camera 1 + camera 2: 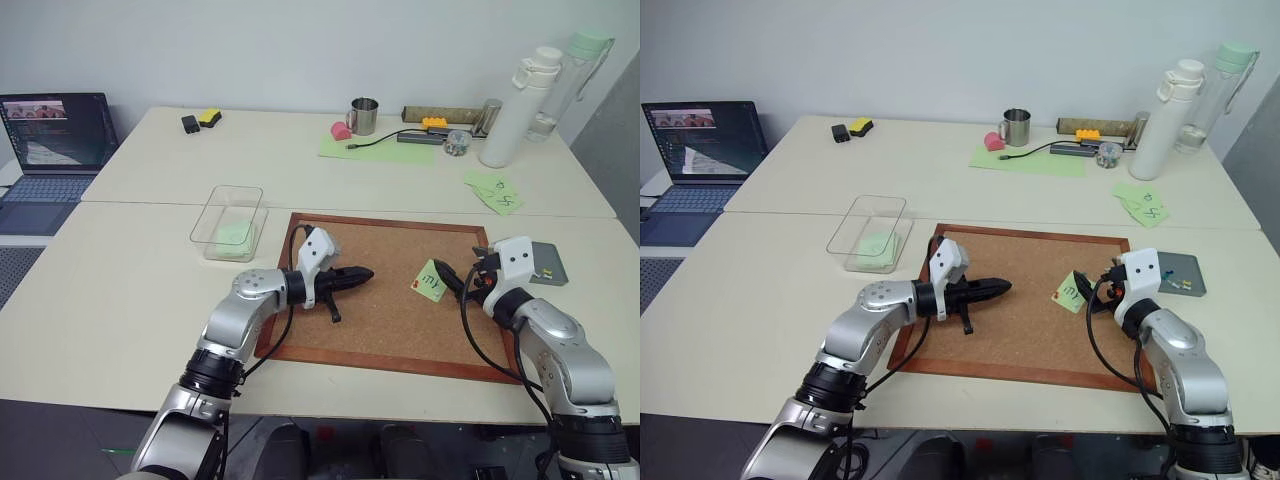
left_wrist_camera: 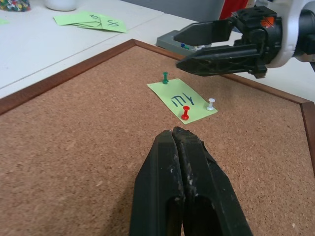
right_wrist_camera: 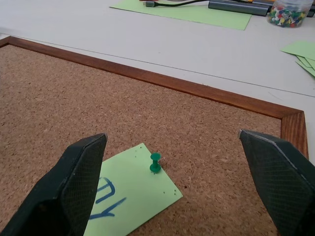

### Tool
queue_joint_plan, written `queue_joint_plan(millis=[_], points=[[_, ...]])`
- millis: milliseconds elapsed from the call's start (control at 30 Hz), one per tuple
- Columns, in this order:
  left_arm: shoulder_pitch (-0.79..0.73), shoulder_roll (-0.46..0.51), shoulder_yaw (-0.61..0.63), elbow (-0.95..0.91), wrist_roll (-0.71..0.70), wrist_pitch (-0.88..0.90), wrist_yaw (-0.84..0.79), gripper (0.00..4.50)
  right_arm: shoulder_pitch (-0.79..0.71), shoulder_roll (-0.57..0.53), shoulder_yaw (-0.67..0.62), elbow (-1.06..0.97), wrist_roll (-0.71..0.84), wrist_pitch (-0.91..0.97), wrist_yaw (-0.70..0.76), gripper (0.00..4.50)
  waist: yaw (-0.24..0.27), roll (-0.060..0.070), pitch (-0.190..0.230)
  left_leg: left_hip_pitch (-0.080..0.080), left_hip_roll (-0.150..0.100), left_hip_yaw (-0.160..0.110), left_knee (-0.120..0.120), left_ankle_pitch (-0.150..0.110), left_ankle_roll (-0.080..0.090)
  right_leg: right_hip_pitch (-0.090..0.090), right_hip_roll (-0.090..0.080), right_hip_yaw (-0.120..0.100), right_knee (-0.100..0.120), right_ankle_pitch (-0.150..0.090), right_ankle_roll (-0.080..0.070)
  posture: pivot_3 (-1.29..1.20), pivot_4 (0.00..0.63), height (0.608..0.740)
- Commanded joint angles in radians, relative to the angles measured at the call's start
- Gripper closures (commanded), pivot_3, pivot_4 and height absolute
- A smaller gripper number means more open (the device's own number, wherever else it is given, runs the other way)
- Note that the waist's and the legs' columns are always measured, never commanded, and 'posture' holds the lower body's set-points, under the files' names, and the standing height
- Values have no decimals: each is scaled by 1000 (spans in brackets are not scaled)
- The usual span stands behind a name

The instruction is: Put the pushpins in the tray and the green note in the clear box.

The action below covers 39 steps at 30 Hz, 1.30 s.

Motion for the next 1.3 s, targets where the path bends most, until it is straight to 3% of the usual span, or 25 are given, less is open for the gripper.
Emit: queue_joint_plan(millis=[33, 500, 600, 1267, 1300], points=[[11, -17, -56, 75, 67, -40, 28, 4455, -45, 26, 19, 32, -17, -31, -11, 0, 0, 0, 0, 0, 0, 0, 0, 0, 0, 0, 0, 0, 0, 0, 0, 0, 150, 740], [18, -16, -85, 137, 136, -84, 48, 4455, -80, 75, 51, 126, -51, -42, -19, 0, 4, 3, -3, 7, -1, 0, 0, 0, 1, 7, -1, 0, 0, 0, 0, 0, 150, 740], [22, -12, -82, 129, 134, -78, 48, 4500, -81, 90, 38, 136, -42, -42, -20, 442, 3, 3, -3, 7, 0, 0, 0, 0, 1, 7, -1, 0, 0, 0, 0, 0, 150, 740], [46, 6, -84, 100, 137, -59, 58, 4500, -62, 99, 15, 120, -45, -59, -23, 4423, -6, 3, -3, 7, 0, 0, -1, 0, 0, 7, -1, 0, -1, 0, 0, 0, 150, 740], [46, 7, -85, 100, 138, -56, 60, 4500, -61, 100, 14, 114, -41, -59, -22, 4471, -7, 3, -3, 7, 0, 0, -1, 0, 0, 7, -1, 0, -1, 0, 0, 0, 150, 740]])
